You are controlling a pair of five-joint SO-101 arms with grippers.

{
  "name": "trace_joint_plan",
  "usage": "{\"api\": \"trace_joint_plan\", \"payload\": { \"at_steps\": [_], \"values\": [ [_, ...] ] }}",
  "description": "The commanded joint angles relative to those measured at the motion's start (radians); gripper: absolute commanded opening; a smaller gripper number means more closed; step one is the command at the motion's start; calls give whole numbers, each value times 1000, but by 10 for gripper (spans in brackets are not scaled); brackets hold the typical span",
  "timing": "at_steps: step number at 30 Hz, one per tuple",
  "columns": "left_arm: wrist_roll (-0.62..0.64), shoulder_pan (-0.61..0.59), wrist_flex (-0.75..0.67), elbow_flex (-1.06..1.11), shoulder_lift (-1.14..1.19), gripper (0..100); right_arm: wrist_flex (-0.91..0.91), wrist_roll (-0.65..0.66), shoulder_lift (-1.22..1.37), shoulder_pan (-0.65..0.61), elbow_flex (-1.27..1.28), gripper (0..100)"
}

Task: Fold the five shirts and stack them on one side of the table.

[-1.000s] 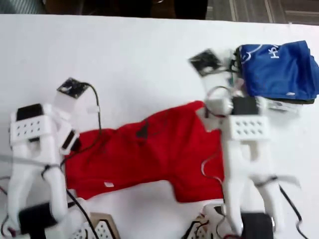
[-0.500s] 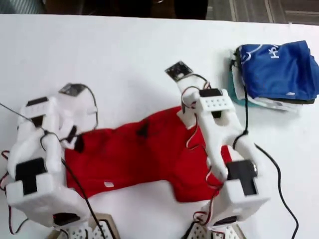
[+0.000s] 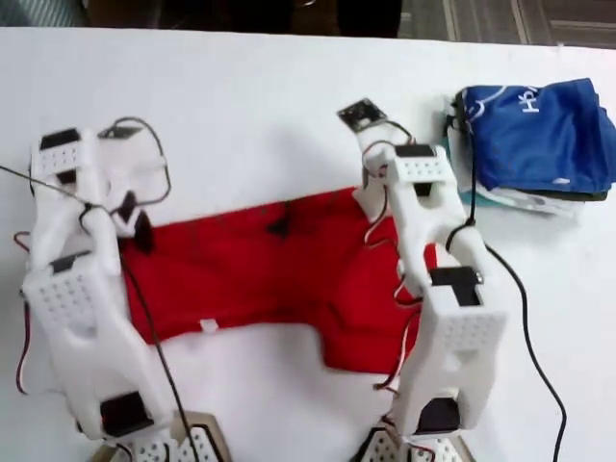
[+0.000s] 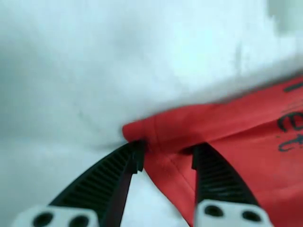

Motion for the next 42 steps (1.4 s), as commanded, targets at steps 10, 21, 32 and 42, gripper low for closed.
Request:
{"api": "trace_joint_plan", "payload": {
  "at_steps": [10,21,32,42],
  "values": [
    [6,23,166,-331,-38,188,206,-2,-189,8,-155,166],
    [-60,81,55,427,-651,188,380,3,-424,-18,-107,166],
    [-109,78,-336,1139,-899,188,133,109,-828,-74,654,166],
    [-150,75,-621,1326,-899,188,79,298,-1033,-94,1016,169]
  ]
}}
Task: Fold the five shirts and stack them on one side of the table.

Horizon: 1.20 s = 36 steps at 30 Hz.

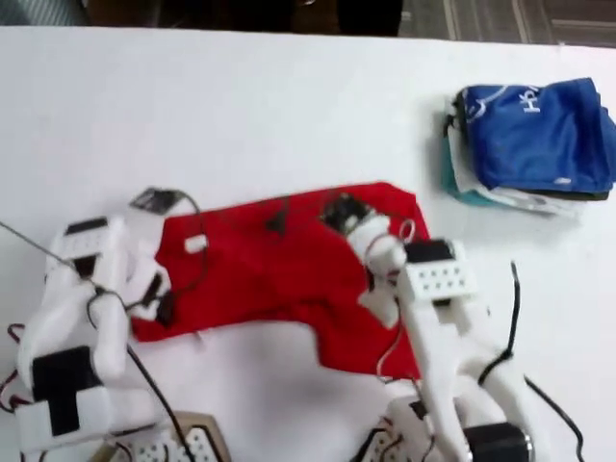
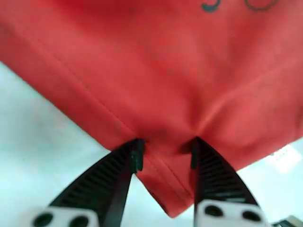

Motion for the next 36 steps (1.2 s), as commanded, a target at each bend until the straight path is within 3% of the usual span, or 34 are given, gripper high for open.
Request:
{"api": "trace_joint_plan", "payload": {
  "at_steps": [1,8,14,22,36],
  "values": [
    [-6,8,-98,19,-15,188,1,72,-74,-5,43,170],
    [34,8,-104,15,-14,188,61,163,-87,-5,51,171],
    [34,8,-104,15,-14,188,64,157,-87,-7,52,252],
    [35,8,-104,15,-14,188,59,141,-87,-188,144,235],
    [34,8,-104,19,-14,188,-61,106,-84,-189,161,198]
  ]
}}
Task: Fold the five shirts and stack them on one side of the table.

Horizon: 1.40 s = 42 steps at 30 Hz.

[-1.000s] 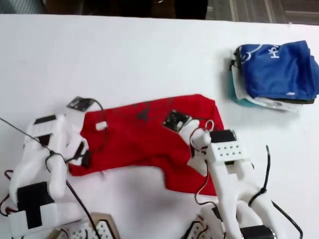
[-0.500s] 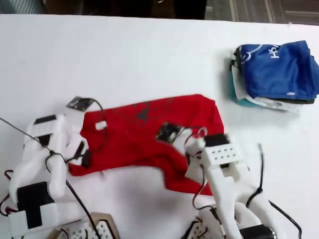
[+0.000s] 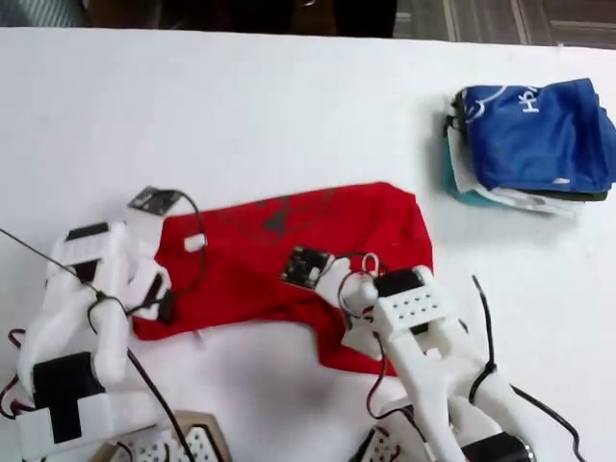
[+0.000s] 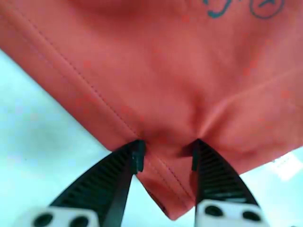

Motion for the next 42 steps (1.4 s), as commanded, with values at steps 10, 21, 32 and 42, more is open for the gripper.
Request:
{"api": "trace_joint_plan", "payload": {
  "at_steps": [10,21,32,42],
  "values": [
    [12,8,-71,-2,-2,188,-12,-5,-35,42,-28,19],
    [12,8,-71,-2,-2,188,45,-11,-24,105,-100,50],
    [12,8,-71,-4,0,188,31,-5,-24,88,-43,182],
    [12,8,-71,-4,0,188,-12,-6,-24,38,18,181]
  ]
}}
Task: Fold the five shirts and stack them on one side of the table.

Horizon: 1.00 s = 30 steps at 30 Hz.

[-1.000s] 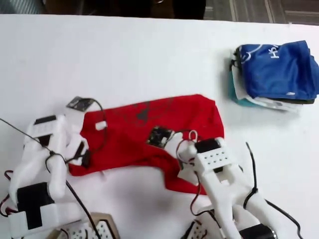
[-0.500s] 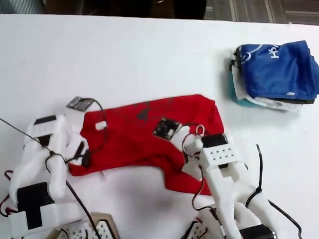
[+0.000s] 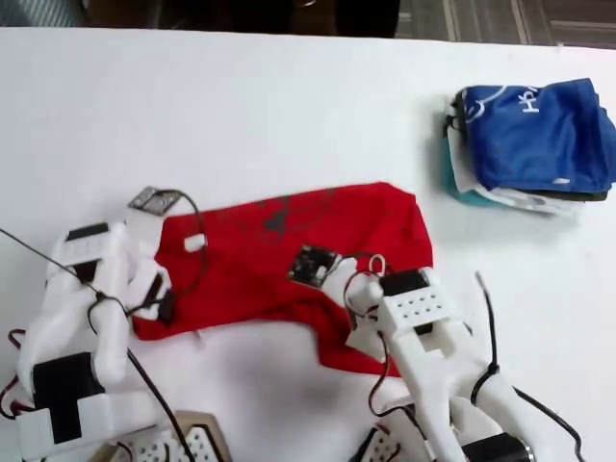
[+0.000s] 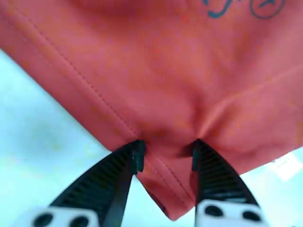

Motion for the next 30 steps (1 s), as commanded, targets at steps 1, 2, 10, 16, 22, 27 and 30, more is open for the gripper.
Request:
{"api": "trace_joint_plan", "payload": {
  "at_steps": [1,2,10,16,22,27,30],
  "values": [
    [12,9,-68,-4,0,188,-12,-2,-24,-4,2,182],
    [12,9,-68,-4,0,188,-13,-2,-24,-4,2,182],
    [12,9,-68,-4,0,188,-73,-2,51,-5,-2,181],
    [12,9,-68,-4,0,188,-73,-2,99,-4,-3,173],
    [12,9,-68,-2,0,188,-68,-8,99,8,-38,33],
    [12,9,-68,-1,0,188,-59,-2,99,93,-117,20],
    [12,9,-68,-1,0,188,-4,-2,99,124,-186,19]
  ]
}}
